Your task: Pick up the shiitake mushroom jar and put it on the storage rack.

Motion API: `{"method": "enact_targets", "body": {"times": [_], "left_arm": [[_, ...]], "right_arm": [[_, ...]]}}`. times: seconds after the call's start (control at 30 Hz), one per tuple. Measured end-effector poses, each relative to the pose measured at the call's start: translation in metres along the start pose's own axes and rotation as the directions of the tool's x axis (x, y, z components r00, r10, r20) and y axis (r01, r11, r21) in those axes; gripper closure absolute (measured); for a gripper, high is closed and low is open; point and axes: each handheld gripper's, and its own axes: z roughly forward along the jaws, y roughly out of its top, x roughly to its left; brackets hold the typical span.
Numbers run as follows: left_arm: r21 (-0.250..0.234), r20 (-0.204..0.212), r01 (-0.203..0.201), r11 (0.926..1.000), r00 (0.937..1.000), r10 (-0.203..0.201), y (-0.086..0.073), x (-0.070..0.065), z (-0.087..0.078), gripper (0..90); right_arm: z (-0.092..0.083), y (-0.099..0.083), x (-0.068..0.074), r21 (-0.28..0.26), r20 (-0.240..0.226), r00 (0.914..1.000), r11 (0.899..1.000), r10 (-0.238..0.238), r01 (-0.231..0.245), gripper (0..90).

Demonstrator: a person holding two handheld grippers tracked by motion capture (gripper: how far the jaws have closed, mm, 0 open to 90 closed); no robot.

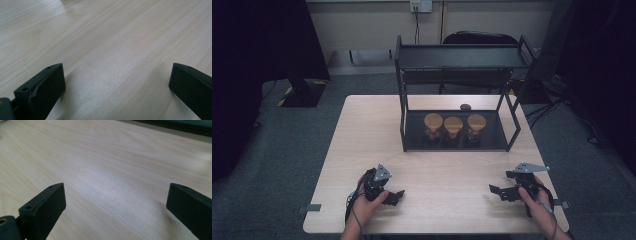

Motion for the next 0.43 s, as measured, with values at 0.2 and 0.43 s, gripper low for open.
{"method": "enact_targets", "body": {"times": [0.2, 0.43], "left_arm": [[0.000, 0.000, 0.000, 1.0000, 1.0000, 0.000, 0.000, 0.000, 0.000, 0.2], [0.000, 0.000, 0.000, 1.0000, 1.0000, 0.000, 0.000, 0.000, 0.000, 0.2]], "right_arm": [[-0.004, -0.008, -0.002, 0.018, 0.001, 0.9997, 1.000, -0.024, 0.024, 1.7], [-0.004, -0.014, -0.002, 0.037, 0.026, 0.9984, 0.998, -0.050, 0.049, 1.5]]}}
